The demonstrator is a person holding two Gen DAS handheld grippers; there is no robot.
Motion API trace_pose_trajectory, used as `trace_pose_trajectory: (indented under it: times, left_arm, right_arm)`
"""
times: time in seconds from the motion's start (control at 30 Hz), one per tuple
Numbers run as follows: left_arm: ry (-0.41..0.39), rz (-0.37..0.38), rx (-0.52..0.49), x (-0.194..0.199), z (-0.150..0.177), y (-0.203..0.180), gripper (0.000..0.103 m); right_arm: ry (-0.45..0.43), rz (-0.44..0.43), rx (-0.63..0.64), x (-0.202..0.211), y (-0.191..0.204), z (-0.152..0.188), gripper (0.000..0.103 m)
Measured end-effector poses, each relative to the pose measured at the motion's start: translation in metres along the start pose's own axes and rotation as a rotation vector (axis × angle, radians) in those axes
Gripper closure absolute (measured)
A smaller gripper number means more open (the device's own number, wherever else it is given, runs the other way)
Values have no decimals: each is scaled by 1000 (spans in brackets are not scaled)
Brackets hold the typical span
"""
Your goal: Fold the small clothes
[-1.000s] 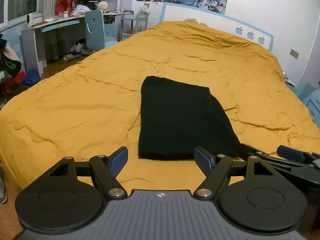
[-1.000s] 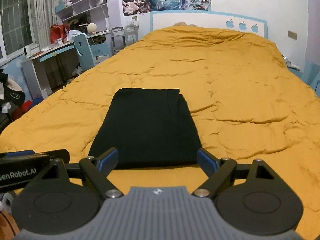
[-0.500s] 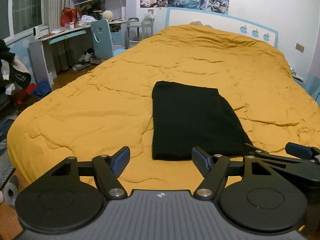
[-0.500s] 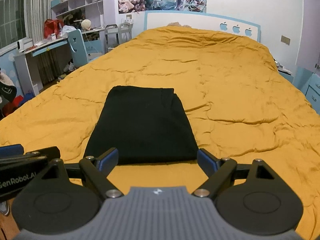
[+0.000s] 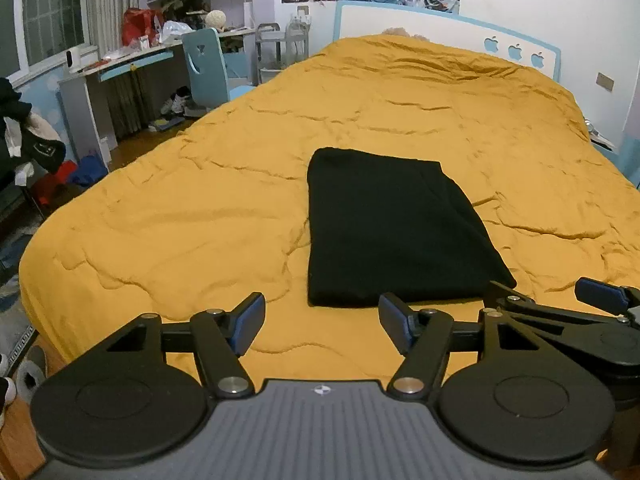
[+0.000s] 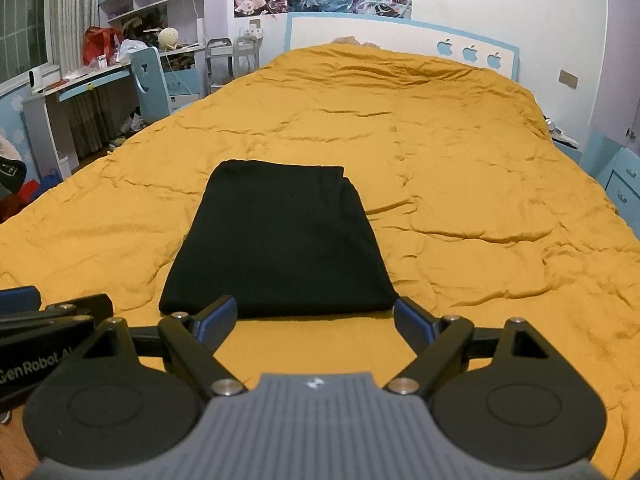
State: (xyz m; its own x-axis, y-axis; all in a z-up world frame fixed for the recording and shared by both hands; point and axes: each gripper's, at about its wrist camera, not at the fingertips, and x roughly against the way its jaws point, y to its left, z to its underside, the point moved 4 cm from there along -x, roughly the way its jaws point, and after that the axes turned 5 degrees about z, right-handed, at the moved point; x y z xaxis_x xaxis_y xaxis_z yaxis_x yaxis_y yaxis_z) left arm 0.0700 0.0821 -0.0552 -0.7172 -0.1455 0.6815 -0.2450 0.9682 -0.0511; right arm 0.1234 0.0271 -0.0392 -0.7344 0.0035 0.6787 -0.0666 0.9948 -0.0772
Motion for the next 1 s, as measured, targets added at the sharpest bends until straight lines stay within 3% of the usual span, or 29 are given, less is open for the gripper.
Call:
trace_pose_trajectory:
  times: [1.0]
  left_arm:
    - [25,9,1,-1,2,-2,27]
  right_arm:
    - [13,15,-13,1,-4,1,21]
